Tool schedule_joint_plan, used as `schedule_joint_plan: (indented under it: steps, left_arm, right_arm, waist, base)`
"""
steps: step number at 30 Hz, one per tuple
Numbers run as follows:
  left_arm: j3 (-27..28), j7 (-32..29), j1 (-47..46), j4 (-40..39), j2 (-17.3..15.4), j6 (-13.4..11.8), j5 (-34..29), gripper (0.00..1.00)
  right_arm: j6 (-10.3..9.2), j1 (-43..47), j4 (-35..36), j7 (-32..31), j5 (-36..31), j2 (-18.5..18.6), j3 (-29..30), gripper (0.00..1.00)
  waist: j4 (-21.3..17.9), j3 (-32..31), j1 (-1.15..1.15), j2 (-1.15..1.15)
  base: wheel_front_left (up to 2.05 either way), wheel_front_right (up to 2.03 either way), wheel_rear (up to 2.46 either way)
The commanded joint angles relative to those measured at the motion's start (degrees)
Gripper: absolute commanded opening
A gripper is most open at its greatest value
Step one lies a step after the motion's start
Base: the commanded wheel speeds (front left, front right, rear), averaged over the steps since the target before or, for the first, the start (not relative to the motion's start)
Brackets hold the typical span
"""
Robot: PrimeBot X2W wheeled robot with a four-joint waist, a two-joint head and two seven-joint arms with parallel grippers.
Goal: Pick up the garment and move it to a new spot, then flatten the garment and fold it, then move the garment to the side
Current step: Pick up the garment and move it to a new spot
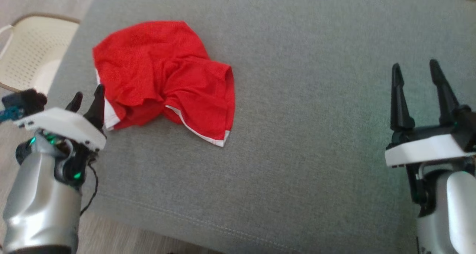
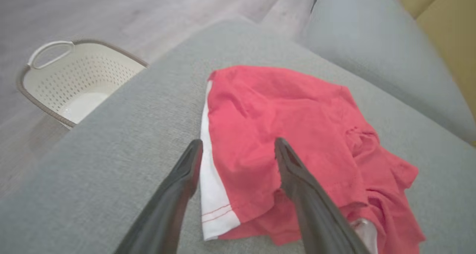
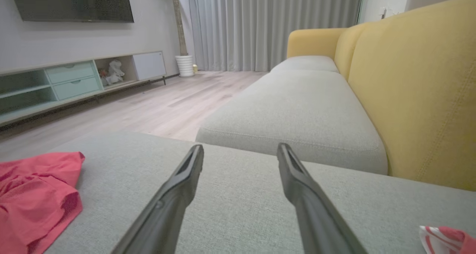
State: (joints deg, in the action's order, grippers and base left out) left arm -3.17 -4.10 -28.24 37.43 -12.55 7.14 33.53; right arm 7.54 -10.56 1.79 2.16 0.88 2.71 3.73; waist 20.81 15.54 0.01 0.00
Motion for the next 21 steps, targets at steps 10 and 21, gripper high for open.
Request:
schedule_joint_plan:
  steps: [10,21]
  left_arm:
    - [-7.64,-2.94,-9.82,8.36,-7.66,0.34,7.15,1.0]
    - [-13.16,-4.23,-13.26,16.28,-8.64,0.35,11.67,0.0]
  right_arm:
    - [-0.05,-4.39,6.66,-2.67,-0.53,0.17,-2.05,1.0]
    - [-0.05,-5.06,7.38,-2.89,-0.83,0.17,-1.64,1.0]
  waist:
    - [-3.36,7.14,-0.01,0.0]
    - [-4.24,7.35,-0.01,0.0]
  base:
    - [0.0,0.0,0.0]
    - [0.0,0.0,0.0]
